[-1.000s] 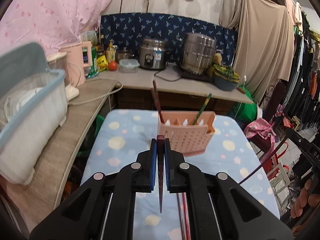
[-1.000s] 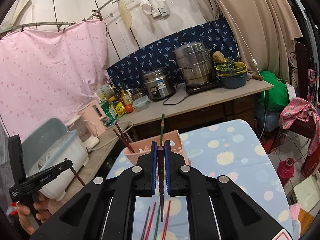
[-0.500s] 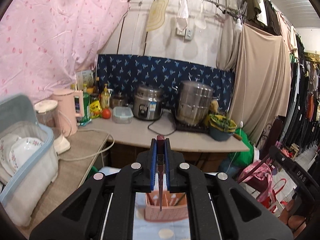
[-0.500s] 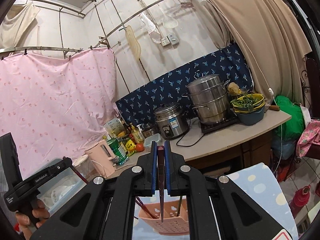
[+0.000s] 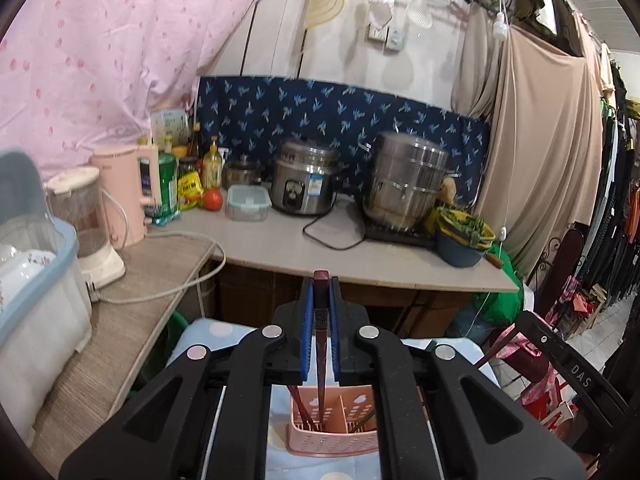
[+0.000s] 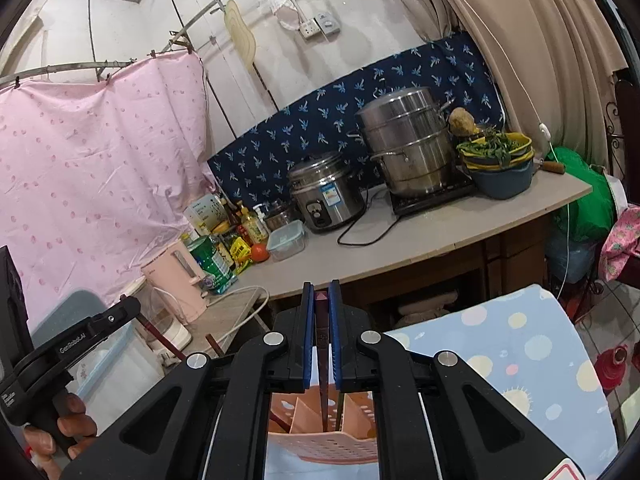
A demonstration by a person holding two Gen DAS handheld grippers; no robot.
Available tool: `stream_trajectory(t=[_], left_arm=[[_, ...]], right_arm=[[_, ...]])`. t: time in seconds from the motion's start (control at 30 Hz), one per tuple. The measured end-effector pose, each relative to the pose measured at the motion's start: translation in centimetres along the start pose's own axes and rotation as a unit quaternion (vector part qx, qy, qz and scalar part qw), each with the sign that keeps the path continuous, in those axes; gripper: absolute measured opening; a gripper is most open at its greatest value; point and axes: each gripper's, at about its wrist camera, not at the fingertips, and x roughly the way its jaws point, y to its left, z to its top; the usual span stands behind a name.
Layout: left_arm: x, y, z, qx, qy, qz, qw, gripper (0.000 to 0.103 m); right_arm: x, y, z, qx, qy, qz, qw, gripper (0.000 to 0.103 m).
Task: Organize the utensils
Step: 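Lower both chopsticks into the pink basket and open both tools, then move both open tools back over the remaining chopsticks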
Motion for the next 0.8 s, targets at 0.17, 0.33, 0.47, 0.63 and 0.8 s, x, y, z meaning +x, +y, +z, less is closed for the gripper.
stream_trajectory(t=[0.17, 0.33, 0.47, 0.63, 0.8], left_arm=[[1.8, 0.6, -1.6, -0.008, 0.022, 0.0, 0.9997, 0.007], [3.0, 0.4, -2.6, -0.006, 0.037, 0.0, 0.9993, 0.007], [3.4, 0.5, -3.4, -0.009, 0.04, 0.002, 0.9991, 0.01], [3.1, 0.4, -3.9, -0.003, 0.035, 0.012, 0.9993, 0.022], [1.6, 0.4, -3.9, -0.005, 0.024, 0.014, 0.9996, 0.039]], right_arm=[[1.5, -0.4, -1.7, -0.006, 0.023, -0.006, 1.0, 0.007], [2.6, -0.6, -2.6, -0.009, 0.039, -0.011, 0.999, 0.008], [2.7, -0.8, -2.9, -0.009, 0.043, -0.014, 0.999, 0.012], [1.7, -0.9, -2.8, -0.008, 0.033, -0.02, 0.999, 0.024], [0.1, -0.6, -2.6, -0.012, 0.022, -0.024, 0.999, 0.03]])
